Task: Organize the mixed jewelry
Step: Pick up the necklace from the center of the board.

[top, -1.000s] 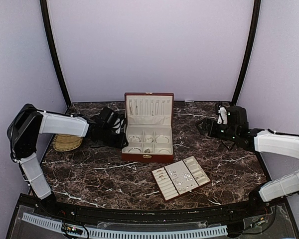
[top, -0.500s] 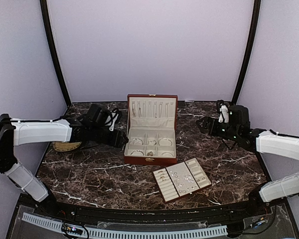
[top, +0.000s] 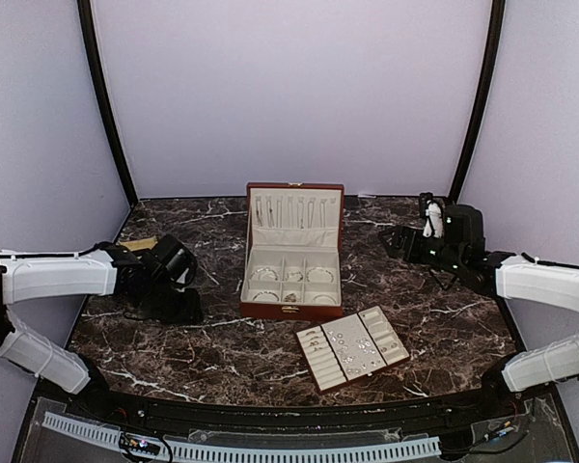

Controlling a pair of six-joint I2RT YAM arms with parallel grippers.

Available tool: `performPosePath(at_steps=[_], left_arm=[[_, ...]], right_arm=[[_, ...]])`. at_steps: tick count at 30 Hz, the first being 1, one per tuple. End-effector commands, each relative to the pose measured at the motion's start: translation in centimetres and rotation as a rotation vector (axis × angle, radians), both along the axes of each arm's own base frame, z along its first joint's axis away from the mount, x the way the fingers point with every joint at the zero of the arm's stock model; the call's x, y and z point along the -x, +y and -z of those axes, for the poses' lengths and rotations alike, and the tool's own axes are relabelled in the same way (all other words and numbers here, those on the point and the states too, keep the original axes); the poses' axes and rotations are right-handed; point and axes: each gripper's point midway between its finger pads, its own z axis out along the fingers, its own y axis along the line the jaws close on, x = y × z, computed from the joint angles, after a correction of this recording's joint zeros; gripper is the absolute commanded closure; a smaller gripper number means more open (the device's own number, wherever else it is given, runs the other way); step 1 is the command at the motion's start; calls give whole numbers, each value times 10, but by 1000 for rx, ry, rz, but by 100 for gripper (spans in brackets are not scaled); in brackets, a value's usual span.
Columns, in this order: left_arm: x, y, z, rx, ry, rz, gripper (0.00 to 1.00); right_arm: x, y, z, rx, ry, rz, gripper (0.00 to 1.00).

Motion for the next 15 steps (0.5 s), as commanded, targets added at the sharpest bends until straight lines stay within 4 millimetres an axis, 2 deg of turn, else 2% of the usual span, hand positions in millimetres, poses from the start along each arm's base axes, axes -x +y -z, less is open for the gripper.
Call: performPosePath(at_steps=[1,6,15], left_arm=[[34,19,8,3,124,-124,59],[56,13,25,63,221,-135,62],[60,9,37,54,259,-111,64]], right_arm=[[0,7,-4,-12,-36,-28,2],[-1,7,-1,-9,-28,-21,1],[-2,5,2,-14,-19,-5,2]])
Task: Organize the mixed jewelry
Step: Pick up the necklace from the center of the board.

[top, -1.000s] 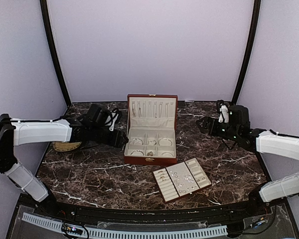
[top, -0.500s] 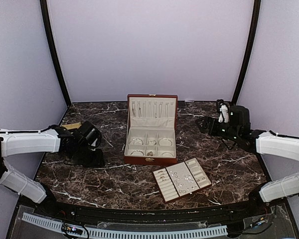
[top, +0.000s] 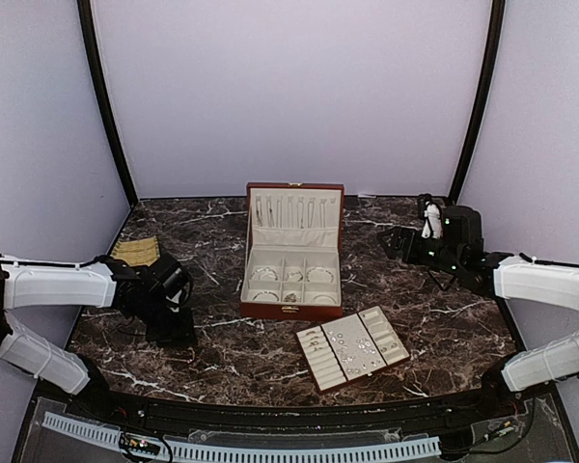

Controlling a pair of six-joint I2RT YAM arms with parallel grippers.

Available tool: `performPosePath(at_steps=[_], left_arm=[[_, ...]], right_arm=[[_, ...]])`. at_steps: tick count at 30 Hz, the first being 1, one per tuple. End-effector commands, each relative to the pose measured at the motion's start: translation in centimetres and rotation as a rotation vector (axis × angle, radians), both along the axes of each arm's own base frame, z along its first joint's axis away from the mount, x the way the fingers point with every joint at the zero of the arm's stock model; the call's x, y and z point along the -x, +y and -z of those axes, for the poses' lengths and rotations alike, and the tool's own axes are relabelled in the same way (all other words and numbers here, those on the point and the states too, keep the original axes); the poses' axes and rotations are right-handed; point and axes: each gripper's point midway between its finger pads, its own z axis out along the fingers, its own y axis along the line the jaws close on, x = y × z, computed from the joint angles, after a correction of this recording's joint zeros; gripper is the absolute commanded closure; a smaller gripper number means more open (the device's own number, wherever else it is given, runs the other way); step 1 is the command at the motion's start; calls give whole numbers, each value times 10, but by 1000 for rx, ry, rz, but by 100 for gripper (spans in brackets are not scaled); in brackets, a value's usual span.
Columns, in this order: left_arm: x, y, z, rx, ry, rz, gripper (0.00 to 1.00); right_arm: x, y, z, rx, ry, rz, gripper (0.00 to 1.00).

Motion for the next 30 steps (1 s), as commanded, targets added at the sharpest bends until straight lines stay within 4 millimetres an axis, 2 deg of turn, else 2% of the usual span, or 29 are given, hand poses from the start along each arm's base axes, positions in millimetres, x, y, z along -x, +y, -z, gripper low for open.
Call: performPosePath(at_steps=[1,7,19,23,27,30], left_arm=[[4,-2,6,-2,33,9,64],[4,1,15,-42,51,24,66],[17,5,33,-37,97,19,92],[12,3,33,-42,83,48,100],[7,-3,29,-10,40,82,100],[-1,-18,17,67,-18,131,100]], right_arm=[[-1,3,-3,-13,-24,1,2],[0,0,1,-6,-20,14,2],[3,-6,-3,-11,-36,37,2],[5,-10,-6,-16,-46,51,2],[8,-11,-7,-22,-44,57,2],[9,-12,-7,-33,-42,61,2]])
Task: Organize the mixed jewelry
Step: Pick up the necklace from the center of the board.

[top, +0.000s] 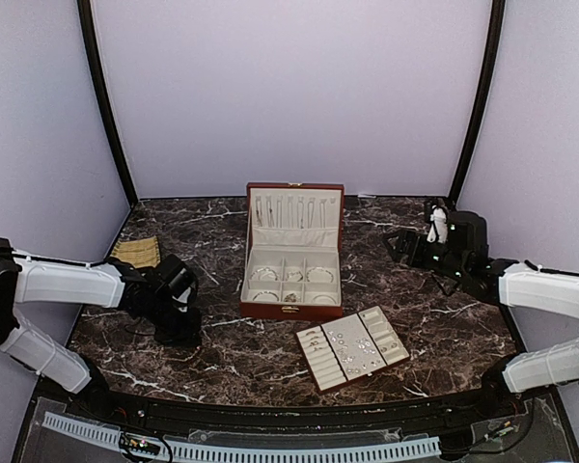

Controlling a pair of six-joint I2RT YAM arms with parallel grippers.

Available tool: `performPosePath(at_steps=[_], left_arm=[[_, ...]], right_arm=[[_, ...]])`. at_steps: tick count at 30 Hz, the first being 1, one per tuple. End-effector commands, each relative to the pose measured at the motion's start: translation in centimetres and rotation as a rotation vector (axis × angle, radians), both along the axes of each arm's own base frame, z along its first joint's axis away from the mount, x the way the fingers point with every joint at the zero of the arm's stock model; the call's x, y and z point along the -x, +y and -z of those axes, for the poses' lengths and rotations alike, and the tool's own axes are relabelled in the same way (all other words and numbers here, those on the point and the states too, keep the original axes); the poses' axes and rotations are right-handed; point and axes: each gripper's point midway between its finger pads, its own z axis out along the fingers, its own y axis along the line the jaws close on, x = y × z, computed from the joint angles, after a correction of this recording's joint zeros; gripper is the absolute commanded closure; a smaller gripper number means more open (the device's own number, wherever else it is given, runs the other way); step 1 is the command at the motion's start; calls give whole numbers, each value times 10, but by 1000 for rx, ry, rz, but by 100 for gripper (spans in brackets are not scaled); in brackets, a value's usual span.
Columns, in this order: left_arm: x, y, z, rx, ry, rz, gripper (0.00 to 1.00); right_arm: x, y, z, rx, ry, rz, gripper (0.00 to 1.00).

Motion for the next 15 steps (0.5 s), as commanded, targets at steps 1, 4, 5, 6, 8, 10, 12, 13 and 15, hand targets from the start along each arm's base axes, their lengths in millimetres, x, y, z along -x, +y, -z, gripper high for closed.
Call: performPosePath(at_steps=[1,4,5,6,8,10,12,13,15], left_arm=[[5,-7,0,56,-29,89,100],[-3,-23,-18,138,-101,151,100],[-4,-29,-23,169,-122,178,100],[-5,-37,-29,208,-138,210,100],[-3,-52,-39,288,-152,277,100],[-2,-64,-47,346,-162,340,100],[0,-74,-55,399,-175,399,100],[2,-79,-59,429,-181,432,100],[5,-89,-68,485,-193,497,100]], right_arm=[[2,0,-9,-31,-33,14,2],[3,1,-12,-47,-41,8,2],[4,1,-14,-53,-46,3,2],[5,2,-14,-59,-50,-2,2],[6,5,-17,-74,-59,-14,1],[7,6,-18,-86,-62,-24,2],[8,8,-20,-96,-65,-36,2],[9,9,-20,-100,-66,-42,2],[11,11,-23,-110,-73,-51,2]])
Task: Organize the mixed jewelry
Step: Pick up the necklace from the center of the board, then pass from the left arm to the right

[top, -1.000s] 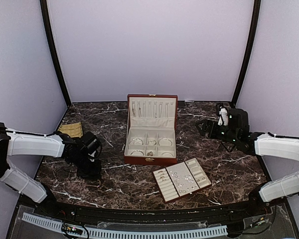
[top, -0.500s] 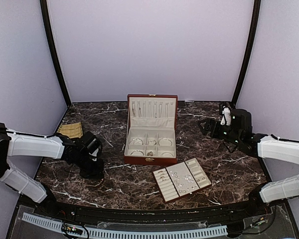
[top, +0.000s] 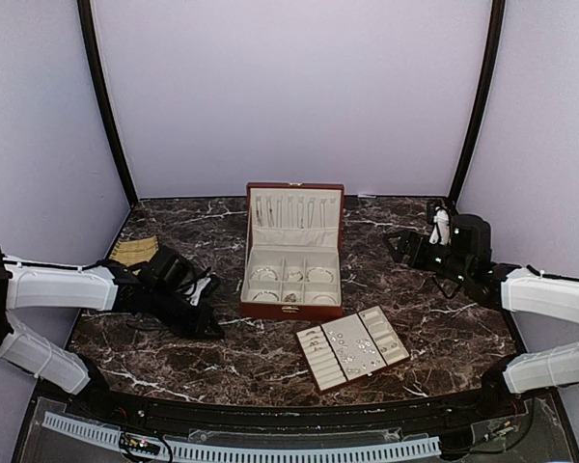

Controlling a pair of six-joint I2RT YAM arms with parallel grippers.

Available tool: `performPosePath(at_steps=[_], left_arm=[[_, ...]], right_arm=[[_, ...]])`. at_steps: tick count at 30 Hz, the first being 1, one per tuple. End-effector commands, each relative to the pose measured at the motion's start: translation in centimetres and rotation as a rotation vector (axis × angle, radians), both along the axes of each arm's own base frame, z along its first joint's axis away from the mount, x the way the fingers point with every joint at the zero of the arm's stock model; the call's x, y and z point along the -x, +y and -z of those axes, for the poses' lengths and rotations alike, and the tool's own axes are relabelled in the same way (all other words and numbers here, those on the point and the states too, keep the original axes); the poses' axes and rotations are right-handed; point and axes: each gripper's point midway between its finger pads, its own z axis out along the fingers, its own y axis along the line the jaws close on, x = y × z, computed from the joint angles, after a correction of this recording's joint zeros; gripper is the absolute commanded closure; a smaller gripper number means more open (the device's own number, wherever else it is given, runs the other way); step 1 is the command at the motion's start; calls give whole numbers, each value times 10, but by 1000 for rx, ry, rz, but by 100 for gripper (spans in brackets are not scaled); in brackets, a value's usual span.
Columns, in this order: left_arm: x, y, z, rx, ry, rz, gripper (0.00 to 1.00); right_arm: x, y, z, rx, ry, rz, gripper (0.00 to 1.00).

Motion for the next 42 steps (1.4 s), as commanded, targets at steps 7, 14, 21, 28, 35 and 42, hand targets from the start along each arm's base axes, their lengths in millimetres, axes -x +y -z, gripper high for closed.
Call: performPosePath(at_steps=[7,14,21,28,35,42], left_arm=[[9,-61,-63,294,-103,360,100],[8,-88,-93,382,-144,454,100],[-1,-98,-110,419,-173,446,100],[-4,-105,-125,457,-182,455,100],[-4,-114,-135,479,-158,520,100],[-3,-117,-145,498,-163,557,100]], right_arm=[[15,15,-26,-87,-92,-88,2],[24,28,-30,-91,-119,-149,2],[35,43,-29,-59,-136,-199,2],[58,74,-40,-52,-217,-318,2],[94,123,-43,-89,-314,-487,4],[123,173,-33,-89,-352,-585,13]])
